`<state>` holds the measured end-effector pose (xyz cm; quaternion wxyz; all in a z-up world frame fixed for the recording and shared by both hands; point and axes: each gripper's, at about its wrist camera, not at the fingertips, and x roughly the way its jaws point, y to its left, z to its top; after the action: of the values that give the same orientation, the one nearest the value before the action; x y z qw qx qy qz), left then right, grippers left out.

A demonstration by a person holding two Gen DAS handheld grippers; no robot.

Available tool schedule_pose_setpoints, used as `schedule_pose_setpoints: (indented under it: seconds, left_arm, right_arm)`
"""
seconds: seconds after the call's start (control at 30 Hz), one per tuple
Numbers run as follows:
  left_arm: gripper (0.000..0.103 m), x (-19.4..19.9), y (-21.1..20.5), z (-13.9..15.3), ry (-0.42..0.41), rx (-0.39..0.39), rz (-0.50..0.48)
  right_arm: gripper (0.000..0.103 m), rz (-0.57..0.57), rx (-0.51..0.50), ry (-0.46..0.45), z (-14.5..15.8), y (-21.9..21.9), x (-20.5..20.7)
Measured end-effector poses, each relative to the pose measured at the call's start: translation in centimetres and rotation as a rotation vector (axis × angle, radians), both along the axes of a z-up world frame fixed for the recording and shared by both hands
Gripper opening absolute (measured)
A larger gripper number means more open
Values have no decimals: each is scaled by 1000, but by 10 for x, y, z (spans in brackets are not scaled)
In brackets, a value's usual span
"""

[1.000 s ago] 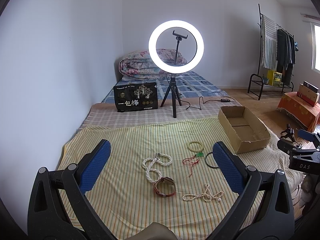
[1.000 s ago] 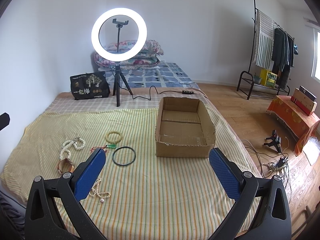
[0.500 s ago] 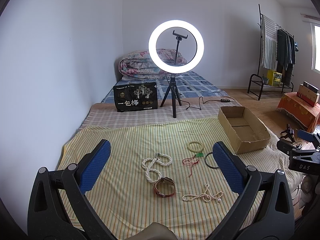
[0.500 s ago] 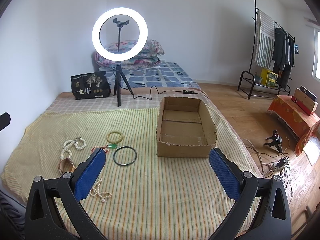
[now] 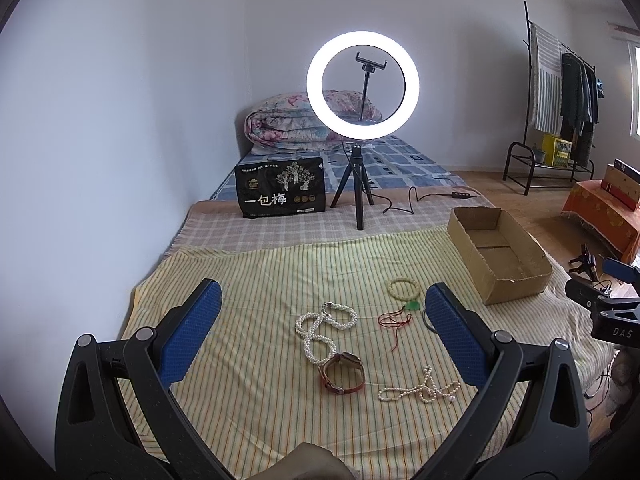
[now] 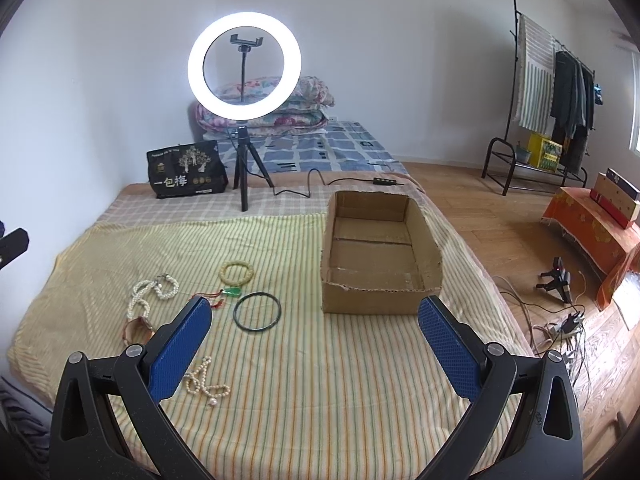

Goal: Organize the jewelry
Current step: 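Move the left tool to the brown watch while the right tool approaches the dark bangle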

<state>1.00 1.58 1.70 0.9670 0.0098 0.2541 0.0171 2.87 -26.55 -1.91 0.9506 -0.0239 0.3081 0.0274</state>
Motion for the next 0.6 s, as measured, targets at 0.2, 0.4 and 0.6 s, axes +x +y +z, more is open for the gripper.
schedule_pose_setpoints:
  seconds: [0.2, 0.4, 0.6]
  left_arm:
    - [103, 21, 17, -8, 65, 14, -2]
    - [103, 45, 41, -17, 139, -23, 18]
    - [103, 58, 57, -33, 175, -76, 1]
  right_arm:
    - [102, 120, 27, 24, -8, 12, 9]
    - [102, 235, -28, 80, -23, 33, 20]
    - [102, 283, -76, 87, -36, 39, 39]
